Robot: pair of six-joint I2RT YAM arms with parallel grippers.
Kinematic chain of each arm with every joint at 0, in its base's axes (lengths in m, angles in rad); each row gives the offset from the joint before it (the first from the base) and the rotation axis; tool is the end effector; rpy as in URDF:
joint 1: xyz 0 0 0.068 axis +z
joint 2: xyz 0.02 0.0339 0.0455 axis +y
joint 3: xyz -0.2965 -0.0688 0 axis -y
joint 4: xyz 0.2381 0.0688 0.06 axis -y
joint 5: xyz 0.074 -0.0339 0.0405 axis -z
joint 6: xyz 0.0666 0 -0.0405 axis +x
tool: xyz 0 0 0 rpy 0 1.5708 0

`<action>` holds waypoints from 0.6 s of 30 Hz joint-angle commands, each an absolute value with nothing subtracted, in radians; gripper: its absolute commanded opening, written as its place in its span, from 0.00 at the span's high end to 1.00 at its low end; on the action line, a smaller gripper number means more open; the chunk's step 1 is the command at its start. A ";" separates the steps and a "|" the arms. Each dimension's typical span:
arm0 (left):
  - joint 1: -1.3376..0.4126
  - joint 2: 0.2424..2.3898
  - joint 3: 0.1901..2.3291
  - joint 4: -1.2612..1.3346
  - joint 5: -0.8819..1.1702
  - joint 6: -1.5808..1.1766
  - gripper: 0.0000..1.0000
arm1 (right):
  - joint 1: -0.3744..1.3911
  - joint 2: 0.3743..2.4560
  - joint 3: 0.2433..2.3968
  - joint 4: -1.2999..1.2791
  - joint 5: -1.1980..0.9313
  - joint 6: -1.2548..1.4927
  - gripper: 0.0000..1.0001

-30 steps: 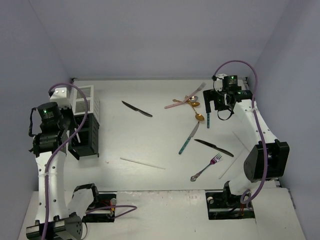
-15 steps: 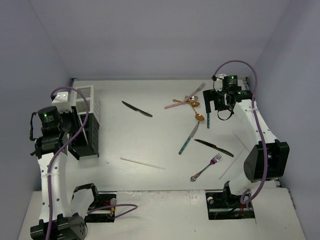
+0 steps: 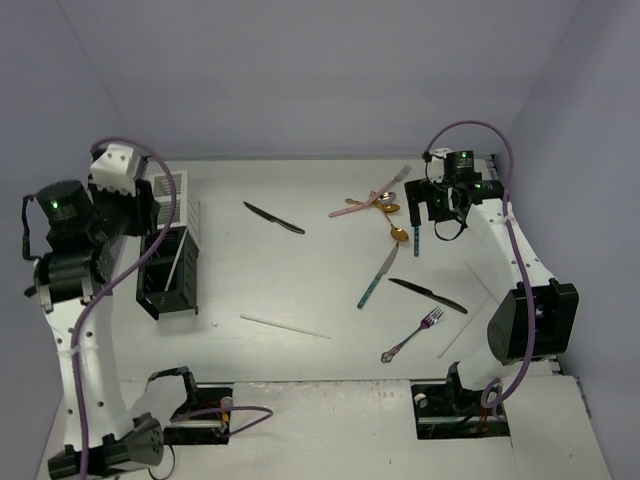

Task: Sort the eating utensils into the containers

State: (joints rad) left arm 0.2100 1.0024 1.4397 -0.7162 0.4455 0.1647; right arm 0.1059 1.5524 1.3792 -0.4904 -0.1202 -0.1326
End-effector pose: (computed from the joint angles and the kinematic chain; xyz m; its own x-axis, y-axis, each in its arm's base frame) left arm 0.1816 0.0094 0.4817 -0.2300 0.1023 -0.9678 0.2583 0.9652 0.0406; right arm 0.3669 0.0470 0.3417 -0.5808 -0.1937 -0.7906 -0.2781 0.9601 -0.0309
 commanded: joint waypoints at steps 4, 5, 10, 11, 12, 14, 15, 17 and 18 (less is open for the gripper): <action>-0.322 1.201 1.584 -0.971 0.289 0.431 0.59 | 0.110 1.543 1.411 -0.487 -0.138 -0.142 0.00; -0.380 1.222 1.561 -0.986 0.253 0.436 0.59 | 0.110 1.543 1.410 -0.488 -0.136 -0.143 0.00; -0.658 1.299 1.396 -1.014 0.148 0.444 0.60 | 0.110 1.550 1.411 -0.497 -0.114 -0.144 0.00; -0.698 1.315 1.354 -1.016 0.131 0.445 0.60 | 0.110 1.552 1.412 -0.499 -0.109 -0.144 0.00; -0.726 1.332 1.308 -1.017 0.110 0.448 0.60 | 0.109 1.553 1.413 -0.500 -0.104 -0.144 0.00; -0.825 1.361 1.228 -1.011 0.055 0.448 0.60 | 0.105 1.554 1.414 -0.502 -0.103 -0.144 0.00; -0.867 1.383 1.200 -1.012 0.033 0.446 0.60 | 0.102 1.555 1.414 -0.503 -0.101 -0.143 0.00; -0.934 1.410 1.167 -1.009 0.008 0.437 0.60 | 0.098 1.557 1.414 -0.503 -0.102 -0.141 0.00; -0.969 1.437 1.153 -1.004 -0.018 0.427 0.60 | 0.095 1.560 1.414 -0.503 -0.104 -0.140 0.00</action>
